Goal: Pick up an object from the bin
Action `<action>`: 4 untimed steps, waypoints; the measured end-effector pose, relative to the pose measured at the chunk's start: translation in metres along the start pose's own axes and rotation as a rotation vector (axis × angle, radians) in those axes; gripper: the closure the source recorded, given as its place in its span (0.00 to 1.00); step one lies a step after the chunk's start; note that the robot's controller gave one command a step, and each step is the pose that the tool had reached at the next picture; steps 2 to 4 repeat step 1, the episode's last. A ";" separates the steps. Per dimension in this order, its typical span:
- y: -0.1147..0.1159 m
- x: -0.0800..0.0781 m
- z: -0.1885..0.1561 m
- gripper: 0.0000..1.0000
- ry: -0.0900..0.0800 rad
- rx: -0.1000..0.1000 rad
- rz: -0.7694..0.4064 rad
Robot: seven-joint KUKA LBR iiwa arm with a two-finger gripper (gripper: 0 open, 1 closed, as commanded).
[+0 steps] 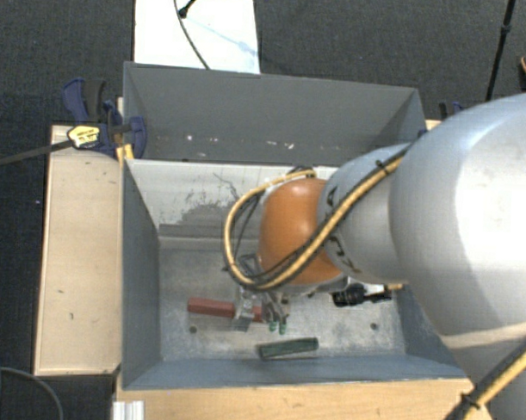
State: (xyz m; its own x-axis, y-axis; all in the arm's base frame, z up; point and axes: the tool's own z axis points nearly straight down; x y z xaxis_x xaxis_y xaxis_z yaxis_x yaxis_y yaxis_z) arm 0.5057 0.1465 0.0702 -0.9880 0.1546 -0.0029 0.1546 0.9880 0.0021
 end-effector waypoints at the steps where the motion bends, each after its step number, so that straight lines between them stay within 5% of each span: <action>1: 0.009 0.006 -0.266 1.00 -0.008 -0.003 -0.088; 4: 0.009 0.006 -0.266 1.00 -0.008 -0.003 -0.088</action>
Offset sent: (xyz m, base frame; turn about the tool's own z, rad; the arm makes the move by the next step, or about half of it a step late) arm -0.0067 0.0091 0.2605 -0.0954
